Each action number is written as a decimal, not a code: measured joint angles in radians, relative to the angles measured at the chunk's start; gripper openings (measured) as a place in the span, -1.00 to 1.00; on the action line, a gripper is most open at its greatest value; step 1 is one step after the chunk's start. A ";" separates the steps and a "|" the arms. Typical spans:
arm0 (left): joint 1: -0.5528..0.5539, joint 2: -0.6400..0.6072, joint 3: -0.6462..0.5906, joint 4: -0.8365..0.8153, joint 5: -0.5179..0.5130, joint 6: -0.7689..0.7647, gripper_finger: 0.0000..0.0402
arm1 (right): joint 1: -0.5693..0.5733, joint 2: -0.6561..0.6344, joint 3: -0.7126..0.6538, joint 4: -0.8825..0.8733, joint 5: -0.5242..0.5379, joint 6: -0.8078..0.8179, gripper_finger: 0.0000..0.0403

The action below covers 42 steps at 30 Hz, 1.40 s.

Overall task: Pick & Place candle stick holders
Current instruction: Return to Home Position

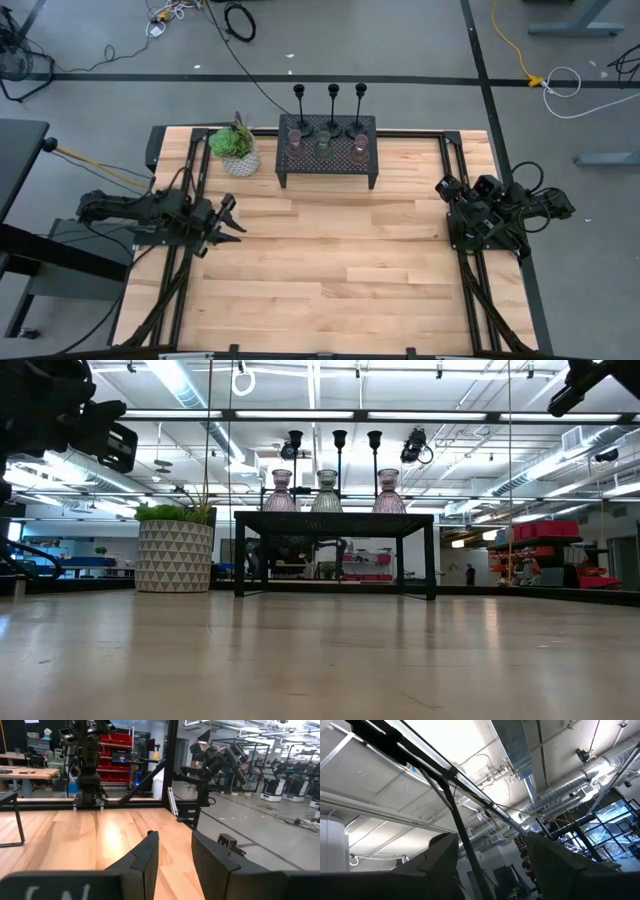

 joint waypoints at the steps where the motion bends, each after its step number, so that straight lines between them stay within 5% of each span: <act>1: 0.000 0.000 0.000 0.002 0.000 0.000 -0.41 | 0.000 0.000 0.000 0.000 0.000 0.000 0.17; 42: 0.000 0.000 0.000 0.018 0.000 0.000 -0.41 | 0.000 0.000 0.000 0.000 0.000 0.000 0.17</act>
